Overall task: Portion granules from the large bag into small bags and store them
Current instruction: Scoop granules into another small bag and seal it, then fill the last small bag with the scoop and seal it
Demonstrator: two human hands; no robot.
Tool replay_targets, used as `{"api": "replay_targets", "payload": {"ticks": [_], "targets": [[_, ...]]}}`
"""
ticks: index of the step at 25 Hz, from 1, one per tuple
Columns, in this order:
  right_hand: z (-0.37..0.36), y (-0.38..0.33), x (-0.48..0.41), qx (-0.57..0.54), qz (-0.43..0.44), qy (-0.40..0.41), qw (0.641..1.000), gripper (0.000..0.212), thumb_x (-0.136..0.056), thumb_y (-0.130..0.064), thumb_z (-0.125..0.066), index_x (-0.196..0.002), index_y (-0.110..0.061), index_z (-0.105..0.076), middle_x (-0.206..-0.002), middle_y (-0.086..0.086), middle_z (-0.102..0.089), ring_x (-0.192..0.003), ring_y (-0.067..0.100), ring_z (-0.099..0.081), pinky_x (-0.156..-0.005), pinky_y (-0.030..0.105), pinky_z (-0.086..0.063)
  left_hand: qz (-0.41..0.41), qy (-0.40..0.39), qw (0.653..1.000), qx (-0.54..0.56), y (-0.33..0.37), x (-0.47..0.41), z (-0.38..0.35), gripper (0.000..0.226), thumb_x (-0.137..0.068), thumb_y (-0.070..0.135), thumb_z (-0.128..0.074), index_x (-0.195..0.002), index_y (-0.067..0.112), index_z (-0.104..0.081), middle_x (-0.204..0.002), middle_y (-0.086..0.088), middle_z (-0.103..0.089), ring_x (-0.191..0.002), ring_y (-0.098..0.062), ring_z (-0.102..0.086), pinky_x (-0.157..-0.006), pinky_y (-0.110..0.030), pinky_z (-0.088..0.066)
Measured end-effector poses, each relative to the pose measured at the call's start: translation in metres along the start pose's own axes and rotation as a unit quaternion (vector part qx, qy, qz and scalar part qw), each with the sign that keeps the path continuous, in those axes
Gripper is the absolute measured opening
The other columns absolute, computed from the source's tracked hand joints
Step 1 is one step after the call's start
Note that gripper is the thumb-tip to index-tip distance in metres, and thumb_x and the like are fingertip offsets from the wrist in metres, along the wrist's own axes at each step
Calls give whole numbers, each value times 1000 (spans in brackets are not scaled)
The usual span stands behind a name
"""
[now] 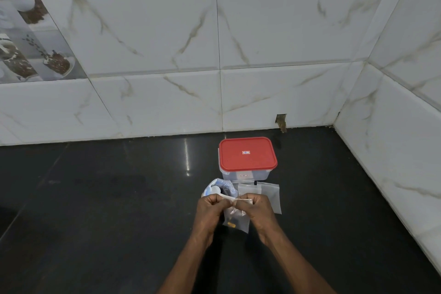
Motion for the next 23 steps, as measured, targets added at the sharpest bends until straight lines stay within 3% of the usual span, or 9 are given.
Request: {"api": "replay_targets", "payload": {"ticks": [4,7,12,15,17,19,21,23], "targets": [[12,3,-3,-8,-15,-2,1000,7,-75,-2,-80,-74,2,-74,-76,18,-74,-70,22,-70,-65,29,-54,-36,-21,998,-42,-1,-4,11,7,-85,-1,-74,-81,-4,-78,-82,-21,-77,-76,-31,-73,-75,-40,-59],[12,1,-6,32,3,11,999,8,-75,-5,-81,-70,-2,-74,-74,17,-74,-69,22,-69,-66,31,-55,-43,2,999,-33,-2,-5,10,9,-85,-1,-75,-77,-3,-77,-77,-21,-76,-70,-29,-71,-70,-39,-59],[13,-2,-7,42,-8,-47,998,6,-83,-2,-72,-83,-2,-78,-80,12,-77,-73,19,-72,-66,25,-55,-29,4,999,-21,-11,-9,15,16,-86,2,-73,-71,3,-75,-78,-25,-74,-68,-32,-67,-69,-44,-56],[15,-1,-10,124,27,3,992,5,-80,-9,-77,-77,-12,-80,-72,6,-76,-71,22,-72,-65,38,-57,-32,3,999,-38,-14,-13,15,17,-86,1,-73,-70,6,-76,-78,-21,-76,-72,-34,-70,-73,-51,-59],[15,3,-12,144,40,34,988,6,-78,-11,-79,-72,-12,-79,-68,7,-74,-65,20,-68,-65,43,-57,-36,20,999,-32,-11,-14,14,20,-84,-1,-74,-67,7,-76,-74,-20,-75,-68,-30,-69,-69,-46,-58],[16,1,-11,90,30,21,995,5,-80,-7,-76,-76,-8,-78,-74,10,-75,-69,19,-69,-68,43,-56,-34,24,999,-8,-9,-14,12,18,-84,-1,-74,-67,6,-77,-72,-19,-75,-64,-26,-68,-65,-39,-57],[13,-2,-6,5,12,-50,999,11,-84,0,-71,-92,-5,-76,-89,11,-77,-84,21,-74,-77,36,-58,-34,15,999,32,-4,-11,7,14,-85,1,-75,-71,3,-76,-69,-18,-73,-60,-24,-65,-60,-35,-55],[15,0,-3,-6,16,-84,996,21,-86,5,-66,-103,-5,-73,-98,9,-77,-94,24,-73,-84,35,-58,-41,-2,997,69,2,-13,-1,7,-86,3,-75,-80,-2,-75,-76,-23,-73,-66,-28,-66,-67,-40,-56]]}}
Point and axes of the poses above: each hand's wrist, its own x-axis away from the middle knuckle, its own z-axis out of the back of the hand, y = z × x, the point moved 6 cm from there along -x, towards the middle knuckle
